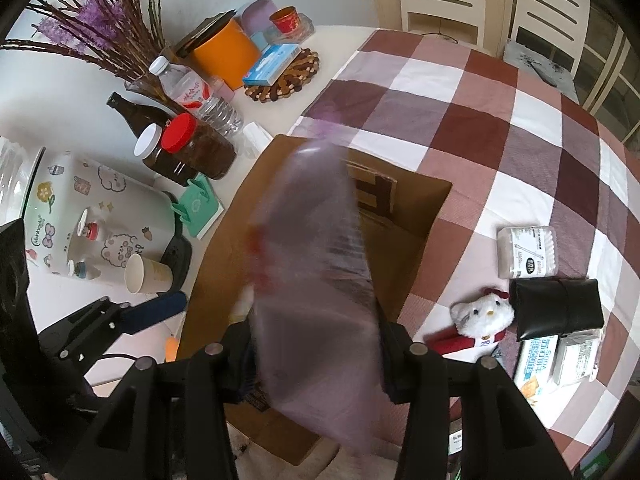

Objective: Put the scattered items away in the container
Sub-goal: 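Open the left tool dropping the doll into the box while the right tool drops the snack bag, then move both tools back toward the remaining items on the table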

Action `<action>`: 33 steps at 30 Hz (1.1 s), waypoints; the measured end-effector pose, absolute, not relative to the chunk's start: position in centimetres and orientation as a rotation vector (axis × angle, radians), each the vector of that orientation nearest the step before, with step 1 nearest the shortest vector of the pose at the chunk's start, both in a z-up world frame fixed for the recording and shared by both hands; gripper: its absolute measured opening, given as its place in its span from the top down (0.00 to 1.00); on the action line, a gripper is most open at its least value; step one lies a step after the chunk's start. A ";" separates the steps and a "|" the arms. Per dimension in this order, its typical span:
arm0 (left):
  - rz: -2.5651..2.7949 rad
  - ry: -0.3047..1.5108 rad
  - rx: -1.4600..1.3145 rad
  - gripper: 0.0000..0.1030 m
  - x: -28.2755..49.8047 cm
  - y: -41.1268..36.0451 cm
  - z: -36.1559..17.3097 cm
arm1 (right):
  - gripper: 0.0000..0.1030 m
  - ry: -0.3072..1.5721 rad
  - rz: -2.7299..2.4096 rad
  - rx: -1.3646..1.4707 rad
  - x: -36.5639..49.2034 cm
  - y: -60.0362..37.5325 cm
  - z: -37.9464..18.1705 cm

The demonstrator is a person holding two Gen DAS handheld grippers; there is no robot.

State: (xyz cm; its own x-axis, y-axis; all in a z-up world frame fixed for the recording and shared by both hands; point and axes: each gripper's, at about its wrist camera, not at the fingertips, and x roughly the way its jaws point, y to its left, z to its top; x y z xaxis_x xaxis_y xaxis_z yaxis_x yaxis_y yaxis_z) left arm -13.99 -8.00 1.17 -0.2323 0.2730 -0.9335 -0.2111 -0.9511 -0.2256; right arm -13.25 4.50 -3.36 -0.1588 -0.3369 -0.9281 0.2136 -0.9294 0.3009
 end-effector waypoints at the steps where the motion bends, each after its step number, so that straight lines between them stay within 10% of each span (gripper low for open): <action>1: 2.253 -0.072 -1.717 0.27 -14.0 -8.0 1.3 | 0.47 -0.125 -2.156 1.757 -13.3 4.5 -3.2; 33: 2.050 0.197 -1.577 0.21 -7.6 4.1 3.2 | 0.45 -0.559 -2.530 1.871 -3.6 25.8 -2.8</action>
State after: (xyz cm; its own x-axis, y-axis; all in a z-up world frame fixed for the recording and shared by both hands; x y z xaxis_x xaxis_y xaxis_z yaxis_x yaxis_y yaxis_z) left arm -7.56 4.09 3.24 -0.1689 0.3259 -0.9302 -0.4973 -0.8430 -0.2051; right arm -3.61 25.81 -2.77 -0.3134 -0.1614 -0.9358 -0.2480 -0.9373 0.2447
